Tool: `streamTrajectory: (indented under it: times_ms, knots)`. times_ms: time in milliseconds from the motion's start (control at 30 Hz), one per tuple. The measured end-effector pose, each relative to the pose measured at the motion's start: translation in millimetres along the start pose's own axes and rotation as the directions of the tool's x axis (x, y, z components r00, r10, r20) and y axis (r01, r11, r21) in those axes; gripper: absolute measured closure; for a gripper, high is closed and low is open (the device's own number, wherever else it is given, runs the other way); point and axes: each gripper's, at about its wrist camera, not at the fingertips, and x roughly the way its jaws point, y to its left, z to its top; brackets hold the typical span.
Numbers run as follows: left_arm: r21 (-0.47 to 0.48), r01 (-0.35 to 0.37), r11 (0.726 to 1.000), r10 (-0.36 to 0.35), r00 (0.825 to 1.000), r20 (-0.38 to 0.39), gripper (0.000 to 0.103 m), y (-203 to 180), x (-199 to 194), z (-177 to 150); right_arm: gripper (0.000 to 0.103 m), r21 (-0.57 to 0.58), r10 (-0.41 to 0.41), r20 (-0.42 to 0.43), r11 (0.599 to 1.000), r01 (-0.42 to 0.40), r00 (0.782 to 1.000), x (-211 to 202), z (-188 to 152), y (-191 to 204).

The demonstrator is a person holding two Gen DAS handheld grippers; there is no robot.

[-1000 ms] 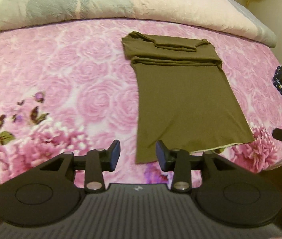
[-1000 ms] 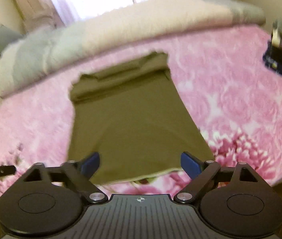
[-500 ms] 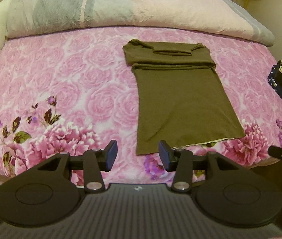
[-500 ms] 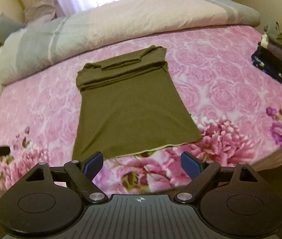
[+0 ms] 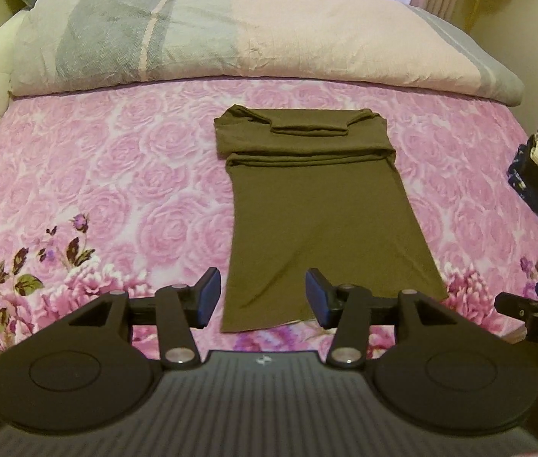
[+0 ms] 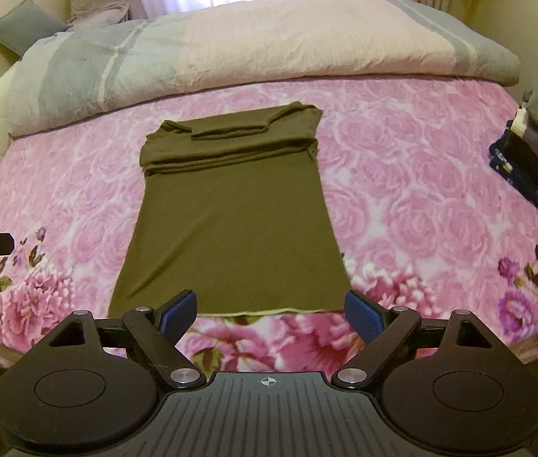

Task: Fold clothes

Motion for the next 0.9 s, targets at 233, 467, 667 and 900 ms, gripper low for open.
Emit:
streamTrajectory:
  times_ms: [233,467,667,900]
  knots:
    - [-0.074,0.004,0.997,-0.003,1.0,0.003,0.057,-4.0,18.7,4.2,0.016,-0.02,0.02,-0.008,1.0,-0.02,1.0,10.8,16.1,-29.2]
    - [-0.13,-0.009,0.991,0.008,1.0,-0.011,0.057,24.4,50.0,-12.5,0.016,0.041,0.026,-0.066,0.999,-0.023,0.997,37.1,7.9,-65.5]
    - [-0.19,0.033,0.981,-0.038,0.999,-0.022,0.059,61.6,114.8,-62.6,0.016,0.166,0.119,-0.059,0.98,-0.108,0.991,98.9,-21.6,-114.8]
    - [-0.336,0.175,0.925,-0.174,0.984,0.031,0.064,90.7,187.2,-133.0,0.016,0.339,0.252,0.001,0.91,-0.238,0.968,167.4,-57.4,-175.9]
